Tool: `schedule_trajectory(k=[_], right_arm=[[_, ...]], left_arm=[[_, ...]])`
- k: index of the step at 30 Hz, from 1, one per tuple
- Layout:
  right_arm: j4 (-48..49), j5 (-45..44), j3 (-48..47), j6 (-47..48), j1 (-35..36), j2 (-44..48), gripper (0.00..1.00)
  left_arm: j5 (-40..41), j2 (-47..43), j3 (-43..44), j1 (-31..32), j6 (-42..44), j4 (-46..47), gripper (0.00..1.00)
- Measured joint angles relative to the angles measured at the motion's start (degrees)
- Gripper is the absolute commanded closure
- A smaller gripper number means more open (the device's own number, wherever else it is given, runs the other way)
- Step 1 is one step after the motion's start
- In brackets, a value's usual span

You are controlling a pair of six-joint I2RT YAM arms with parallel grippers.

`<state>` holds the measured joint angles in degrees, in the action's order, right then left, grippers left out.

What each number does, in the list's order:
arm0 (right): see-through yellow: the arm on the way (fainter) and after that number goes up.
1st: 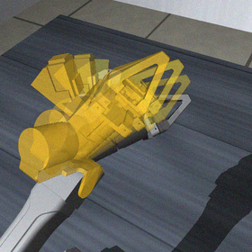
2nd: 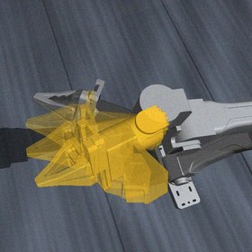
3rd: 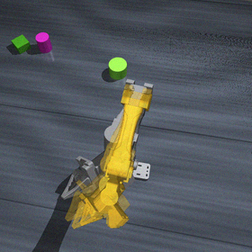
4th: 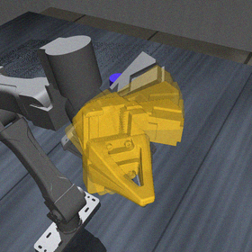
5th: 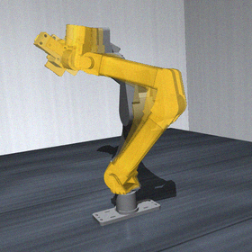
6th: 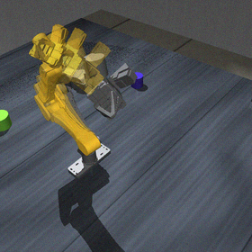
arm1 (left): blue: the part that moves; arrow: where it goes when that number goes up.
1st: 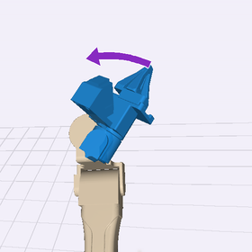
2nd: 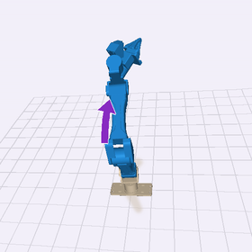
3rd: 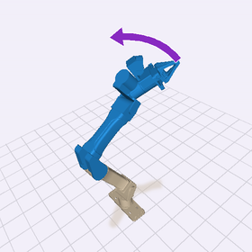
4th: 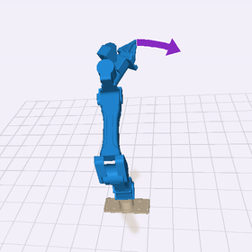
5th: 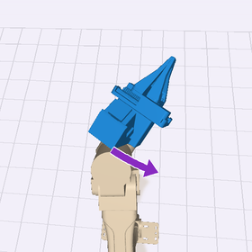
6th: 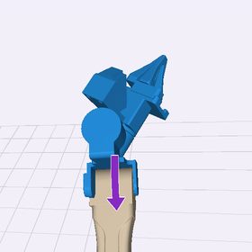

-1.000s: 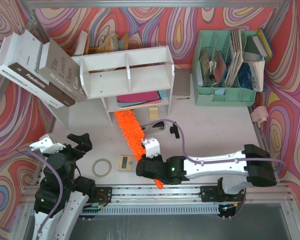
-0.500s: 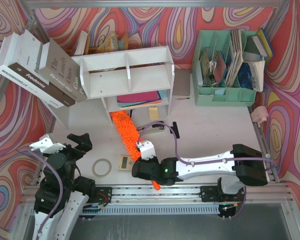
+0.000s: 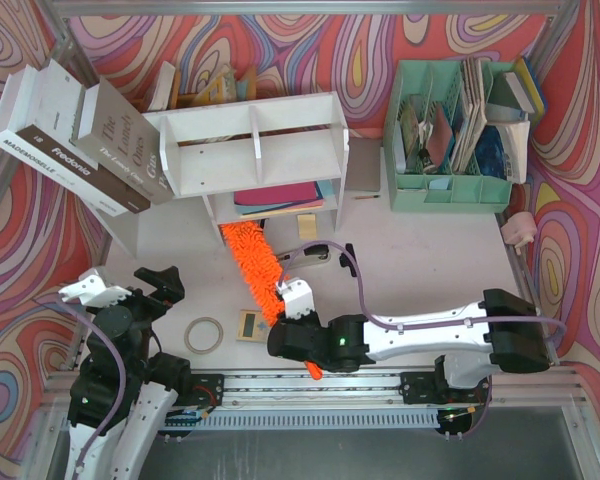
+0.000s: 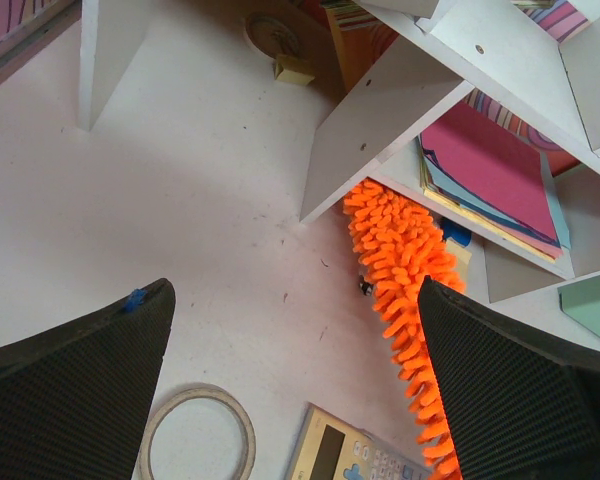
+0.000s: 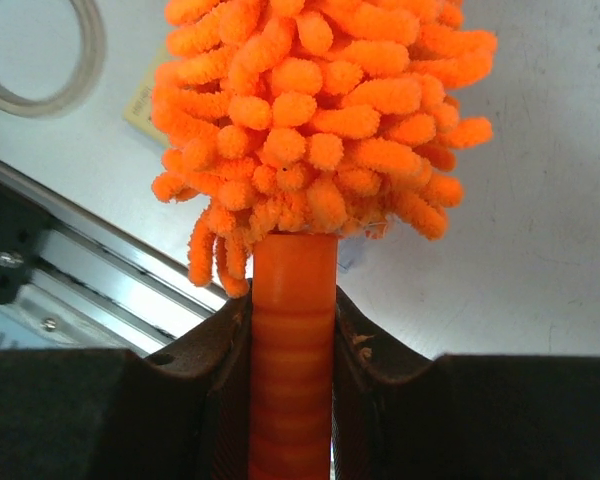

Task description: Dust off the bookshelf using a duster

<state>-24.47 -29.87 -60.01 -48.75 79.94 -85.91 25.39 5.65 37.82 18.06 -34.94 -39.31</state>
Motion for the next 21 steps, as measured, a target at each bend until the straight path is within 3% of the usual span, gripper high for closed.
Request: schedule_trajectory(k=[8, 21], right_arm=[[-0.4, 1.8, 3.4, -0.5, 0.6, -2.2, 1.0], [-4.7, -2.0, -1.7, 0.7, 2.7, 2.6, 1.0]], left_arm=[[0.0, 0.1, 0.0, 0.0, 0.0, 0.0, 0.02], [0.4, 0.2, 0.0, 0.0, 0.0, 0.0, 0.02]])
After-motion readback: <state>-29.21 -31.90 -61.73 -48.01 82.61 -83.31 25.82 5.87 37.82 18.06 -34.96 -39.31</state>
